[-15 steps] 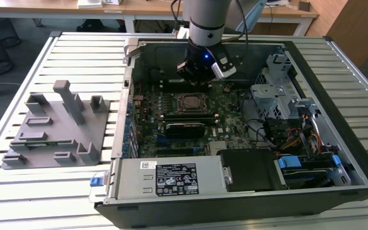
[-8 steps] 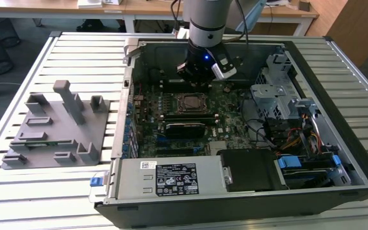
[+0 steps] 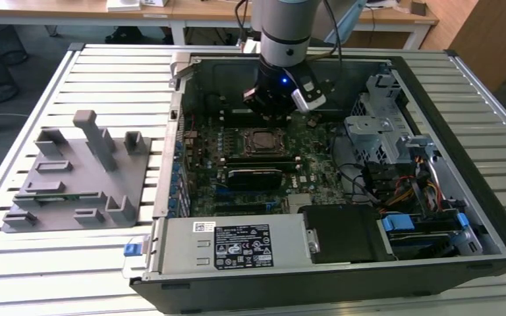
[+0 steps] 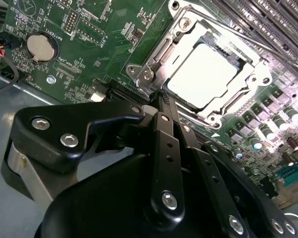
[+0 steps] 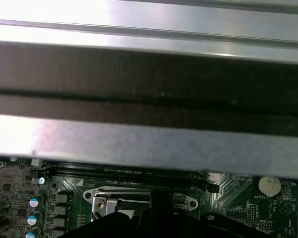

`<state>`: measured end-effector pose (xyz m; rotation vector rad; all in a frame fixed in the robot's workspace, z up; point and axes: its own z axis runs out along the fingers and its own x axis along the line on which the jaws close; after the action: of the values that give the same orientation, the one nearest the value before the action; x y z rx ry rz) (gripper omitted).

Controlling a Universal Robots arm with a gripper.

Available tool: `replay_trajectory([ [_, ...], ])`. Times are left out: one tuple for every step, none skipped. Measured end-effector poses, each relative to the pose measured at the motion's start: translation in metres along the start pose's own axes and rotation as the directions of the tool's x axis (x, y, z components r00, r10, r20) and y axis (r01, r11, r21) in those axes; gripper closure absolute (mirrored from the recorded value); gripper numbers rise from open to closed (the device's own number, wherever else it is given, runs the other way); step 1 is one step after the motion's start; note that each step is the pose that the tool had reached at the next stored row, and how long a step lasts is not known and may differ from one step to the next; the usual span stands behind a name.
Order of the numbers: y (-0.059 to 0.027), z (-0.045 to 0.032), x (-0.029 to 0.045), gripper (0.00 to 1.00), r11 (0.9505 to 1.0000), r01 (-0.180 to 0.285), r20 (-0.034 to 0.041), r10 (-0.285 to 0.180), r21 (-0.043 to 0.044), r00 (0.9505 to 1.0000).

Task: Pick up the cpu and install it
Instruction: 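Install the second cpu locking lever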

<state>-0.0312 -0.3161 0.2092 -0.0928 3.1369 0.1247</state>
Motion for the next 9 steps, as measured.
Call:
replay_trajectory([
  [-0.0006, -0.0001, 0.0000, 0.89, 1.0000, 0.000, 0.0000, 0.000, 0.0000, 1.0000],
  [-0.0013, -0.0001, 0.0001, 0.89, 1.0000, 0.000, 0.0000, 0.000, 0.0001, 1.0000],
  [-0.0020, -0.0001, 0.0001, 0.89, 1.0000, 0.000, 0.0000, 0.000, -0.0001, 1.0000],
  [-0.0029, -0.0002, 0.0002, 0.89, 1.0000, 0.000, 0.0001, 0.000, 0.0000, 1.0000],
  [-0.0040, -0.0003, 0.0002, 0.89, 1.0000, 0.000, 0.0000, 0.000, 0.0001, 1.0000],
  [-0.0049, -0.0004, 0.0002, 0.89, 1.0000, 0.000, -0.0001, 0.000, 0.0001, 1.0000],
  [-0.0058, -0.0005, 0.0003, 0.89, 1.0000, 0.000, 0.0000, 0.000, 0.0001, 1.0000],
  [-0.0067, -0.0006, 0.0003, 0.89, 1.0000, 0.000, 0.0000, 0.000, 0.0001, 1.0000],
  [-0.0076, -0.0006, 0.0004, 0.89, 1.0000, 0.000, 0.0000, 0.000, 0.0000, 1.0000],
])
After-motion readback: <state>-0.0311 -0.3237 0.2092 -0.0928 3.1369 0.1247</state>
